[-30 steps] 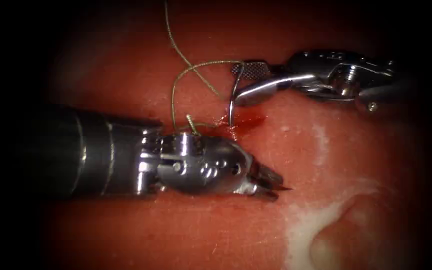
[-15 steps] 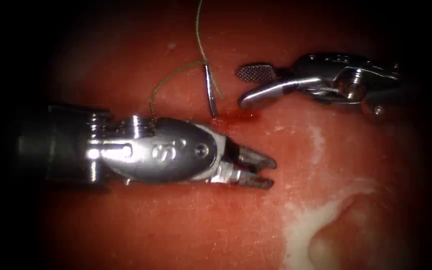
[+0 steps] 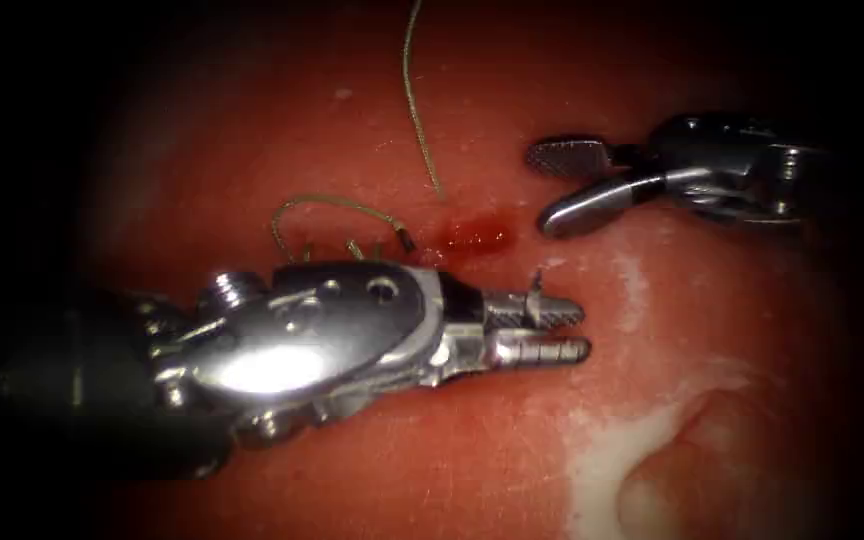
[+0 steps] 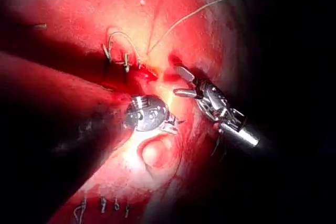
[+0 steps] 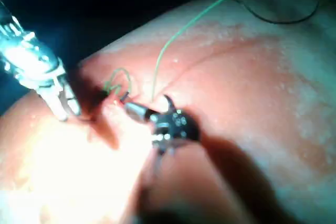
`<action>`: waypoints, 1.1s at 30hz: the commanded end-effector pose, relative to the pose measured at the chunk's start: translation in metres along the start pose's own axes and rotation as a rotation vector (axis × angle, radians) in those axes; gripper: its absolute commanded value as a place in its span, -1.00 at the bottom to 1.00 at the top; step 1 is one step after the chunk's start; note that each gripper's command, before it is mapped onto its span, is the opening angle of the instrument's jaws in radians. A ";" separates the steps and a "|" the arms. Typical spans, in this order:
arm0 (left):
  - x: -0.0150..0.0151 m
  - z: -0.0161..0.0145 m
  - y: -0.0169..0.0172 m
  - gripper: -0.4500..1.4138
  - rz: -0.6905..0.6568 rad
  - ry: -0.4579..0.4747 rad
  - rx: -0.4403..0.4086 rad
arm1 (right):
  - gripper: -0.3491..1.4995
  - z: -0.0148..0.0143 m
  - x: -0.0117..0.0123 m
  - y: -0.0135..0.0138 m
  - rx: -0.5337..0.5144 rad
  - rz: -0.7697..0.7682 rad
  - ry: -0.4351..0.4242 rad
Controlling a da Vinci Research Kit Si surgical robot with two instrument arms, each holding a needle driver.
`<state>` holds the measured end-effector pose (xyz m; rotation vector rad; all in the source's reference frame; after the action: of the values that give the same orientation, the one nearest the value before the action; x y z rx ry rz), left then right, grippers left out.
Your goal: Wound Closure
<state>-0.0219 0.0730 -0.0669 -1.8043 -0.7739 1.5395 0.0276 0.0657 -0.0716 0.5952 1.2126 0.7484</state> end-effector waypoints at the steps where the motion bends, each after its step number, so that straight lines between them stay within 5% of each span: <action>1: -0.0001 0.0002 0.0003 -0.89 -0.065 0.040 -0.044 | 0.80 0.0007 0.0007 -0.0009 0.026 -0.013 -0.004; 7: 0.0012 -0.0001 0.0021 -0.89 -0.206 0.133 -0.132 | 0.80 0.0009 0.0002 -0.0022 0.062 -0.028 -0.015; 14: 0.0058 -0.0040 0.0038 -0.89 -0.348 0.234 -0.272 | 0.65 0.0003 -0.0013 -0.0051 0.118 -0.184 -0.063; 23: 0.0075 -0.0060 0.0042 -0.89 -0.367 0.227 -0.303 | 0.71 0.0032 -0.0024 -0.0058 0.117 -0.326 -0.064; 33: 0.0116 -0.0079 0.0053 -0.89 -0.373 0.236 -0.332 | 0.71 0.0068 -0.0075 -0.0041 0.085 -0.376 -0.141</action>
<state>-0.0113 0.0783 -0.0784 -1.9017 -1.2157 0.9827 0.0331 0.0571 -0.0684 0.4621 1.1645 0.3277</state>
